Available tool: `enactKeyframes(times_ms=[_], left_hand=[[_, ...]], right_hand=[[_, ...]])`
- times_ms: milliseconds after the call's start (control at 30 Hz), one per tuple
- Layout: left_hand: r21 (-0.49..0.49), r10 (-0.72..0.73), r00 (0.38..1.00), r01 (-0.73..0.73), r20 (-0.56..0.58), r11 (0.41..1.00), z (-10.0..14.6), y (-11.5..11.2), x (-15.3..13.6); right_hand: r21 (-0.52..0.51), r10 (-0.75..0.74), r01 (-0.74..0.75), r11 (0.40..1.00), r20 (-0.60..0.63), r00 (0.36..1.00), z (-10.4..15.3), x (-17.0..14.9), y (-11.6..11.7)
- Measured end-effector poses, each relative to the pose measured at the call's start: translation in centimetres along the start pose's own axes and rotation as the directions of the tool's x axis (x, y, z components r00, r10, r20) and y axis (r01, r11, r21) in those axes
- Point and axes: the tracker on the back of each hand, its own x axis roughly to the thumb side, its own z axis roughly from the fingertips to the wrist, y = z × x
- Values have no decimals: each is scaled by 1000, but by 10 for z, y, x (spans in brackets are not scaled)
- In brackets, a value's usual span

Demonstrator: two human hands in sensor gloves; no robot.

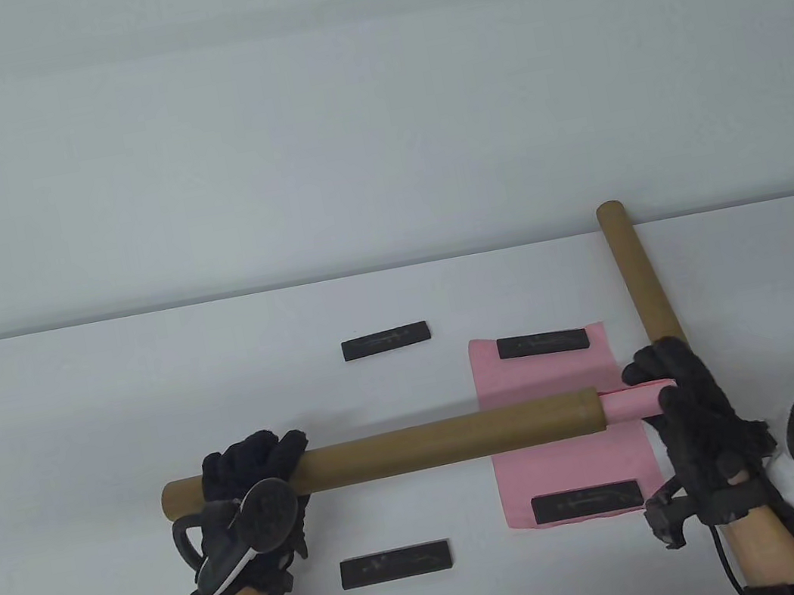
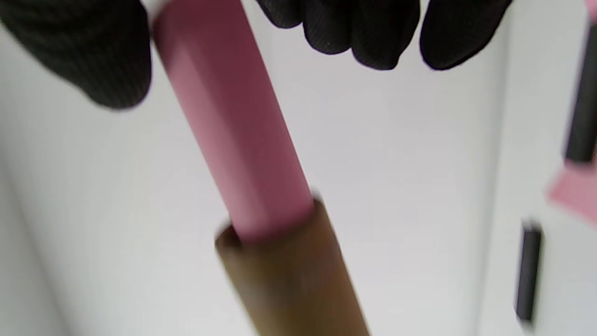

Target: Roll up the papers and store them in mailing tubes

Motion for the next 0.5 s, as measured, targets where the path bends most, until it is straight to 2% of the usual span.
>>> enactKeyframes(times_ms=[67, 133, 233, 333, 433, 500], left_hand=[[-1, -6, 1000, 6, 8, 1000, 0, -1, 2], [-7, -15, 1000, 15, 19, 1000, -1, -2, 6], [-14, -27, 999, 27, 37, 1000, 0, -4, 11], [-24, -32, 998, 33, 55, 999, 0, -6, 16], [-24, -37, 997, 39, 72, 999, 1, -5, 20], [-26, -40, 997, 42, 66, 999, 1, -5, 15]], right_hand=[[-25, 125, -123, 992, 85, 989, 1, 15, -6], [51, 219, -229, 972, 152, 964, 0, 25, 2], [151, 242, -269, 951, 179, 954, 4, 23, 26], [253, 298, -349, 902, 218, 929, 12, 14, 54], [306, 333, -399, 864, 246, 910, 19, 11, 73], [284, 325, -384, 878, 233, 916, 18, 12, 72]])
